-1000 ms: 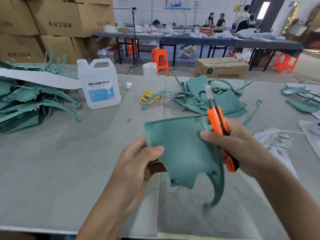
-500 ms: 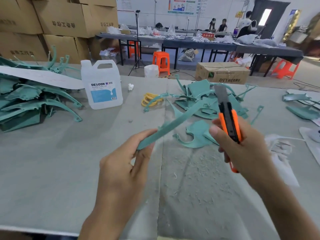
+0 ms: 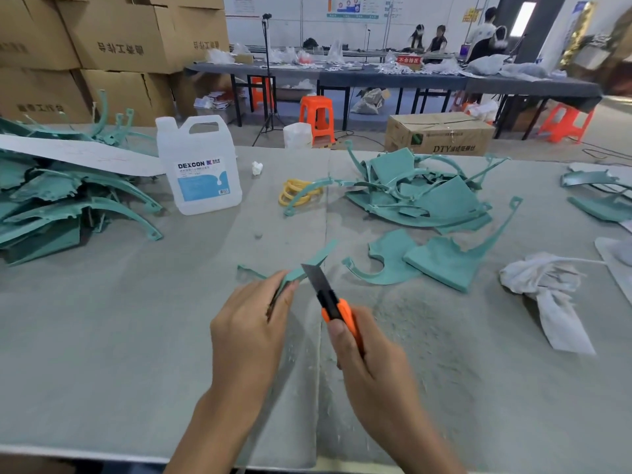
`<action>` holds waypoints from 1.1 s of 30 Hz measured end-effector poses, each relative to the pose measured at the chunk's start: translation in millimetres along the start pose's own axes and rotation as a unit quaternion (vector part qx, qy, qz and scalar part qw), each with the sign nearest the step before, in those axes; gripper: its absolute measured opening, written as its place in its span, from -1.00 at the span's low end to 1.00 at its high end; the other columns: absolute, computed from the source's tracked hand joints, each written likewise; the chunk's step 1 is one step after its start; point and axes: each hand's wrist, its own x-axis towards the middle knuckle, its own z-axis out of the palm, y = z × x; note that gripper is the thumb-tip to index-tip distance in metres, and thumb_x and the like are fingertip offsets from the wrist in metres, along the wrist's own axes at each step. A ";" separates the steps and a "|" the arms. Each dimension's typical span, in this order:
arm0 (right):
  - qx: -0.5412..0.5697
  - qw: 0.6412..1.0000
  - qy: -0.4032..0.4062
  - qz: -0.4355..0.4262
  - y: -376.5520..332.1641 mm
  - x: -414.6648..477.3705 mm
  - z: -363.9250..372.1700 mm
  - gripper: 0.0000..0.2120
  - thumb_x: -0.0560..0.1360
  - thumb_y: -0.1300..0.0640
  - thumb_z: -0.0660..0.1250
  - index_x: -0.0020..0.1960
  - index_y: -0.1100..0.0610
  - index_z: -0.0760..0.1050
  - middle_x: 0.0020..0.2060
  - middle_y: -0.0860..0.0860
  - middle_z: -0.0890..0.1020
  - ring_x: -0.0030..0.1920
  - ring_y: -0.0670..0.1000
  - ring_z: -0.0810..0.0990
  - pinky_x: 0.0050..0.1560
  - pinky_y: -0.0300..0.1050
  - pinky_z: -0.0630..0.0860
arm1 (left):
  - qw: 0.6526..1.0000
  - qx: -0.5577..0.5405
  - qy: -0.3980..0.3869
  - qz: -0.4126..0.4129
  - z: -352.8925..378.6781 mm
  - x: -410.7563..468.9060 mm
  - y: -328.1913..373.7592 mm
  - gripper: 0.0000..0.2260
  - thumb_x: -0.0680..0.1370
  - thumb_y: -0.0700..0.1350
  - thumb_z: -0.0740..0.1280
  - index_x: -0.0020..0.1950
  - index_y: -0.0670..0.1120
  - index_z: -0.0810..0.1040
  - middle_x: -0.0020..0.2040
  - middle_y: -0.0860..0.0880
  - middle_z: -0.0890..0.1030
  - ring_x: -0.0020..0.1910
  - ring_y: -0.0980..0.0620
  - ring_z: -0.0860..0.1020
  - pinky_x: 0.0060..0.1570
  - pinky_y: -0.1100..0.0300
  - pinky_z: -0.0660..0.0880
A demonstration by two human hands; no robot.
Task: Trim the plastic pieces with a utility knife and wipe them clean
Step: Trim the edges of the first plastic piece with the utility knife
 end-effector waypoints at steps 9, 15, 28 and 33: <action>-0.020 0.999 -0.028 -0.007 -12.5 7.7 2.3 -0.61 0.57 -0.40 -0.02 0.11 -0.19 0.40 -0.40 -0.15 0.50 -0.43 -0.08 0.43 -0.41 -0.18 0.26 | 0.998 -0.047 -0.024 -0.035 -1.3 5.6 5.3 -0.85 0.52 -0.04 0.40 -0.03 -0.07 0.72 -0.35 0.10 0.56 -0.35 0.11 0.45 -0.31 0.20 0.40; -0.034 0.999 -0.030 -0.012 -9.9 10.3 4.2 -0.58 0.56 -0.45 -0.06 0.06 -0.19 0.38 -0.41 -0.13 0.50 -0.46 -0.08 0.43 -0.44 -0.14 0.29 | 0.998 -0.054 -0.016 -0.040 0.1 4.5 4.7 -0.84 0.55 -0.02 0.38 -0.07 -0.08 0.70 -0.38 0.13 0.48 -0.36 0.09 0.42 -0.34 0.30 0.35; -0.040 0.992 0.057 0.104 35.5 83.6 -4.5 -0.65 0.64 -0.30 0.03 -0.10 -0.05 0.29 -0.40 -0.08 0.47 -0.40 -0.03 0.44 -0.35 -0.02 0.34 | 0.974 -0.177 -0.005 -0.144 -8.5 -8.6 4.5 -0.95 0.51 0.18 0.36 -0.11 0.30 0.61 -0.32 0.11 0.60 -0.42 0.16 0.47 -0.43 0.37 0.37; 0.058 0.996 0.064 -0.013 8.9 41.7 11.8 -0.63 0.59 -0.42 0.05 0.02 -0.16 0.41 -0.41 -0.11 0.48 -0.46 -0.14 0.40 -0.44 -0.05 0.36 | 0.973 -0.175 0.006 -0.150 -4.2 1.4 9.6 -0.91 0.51 0.14 0.38 -0.14 0.18 0.64 -0.33 0.16 0.60 -0.41 0.22 0.48 -0.43 0.43 0.34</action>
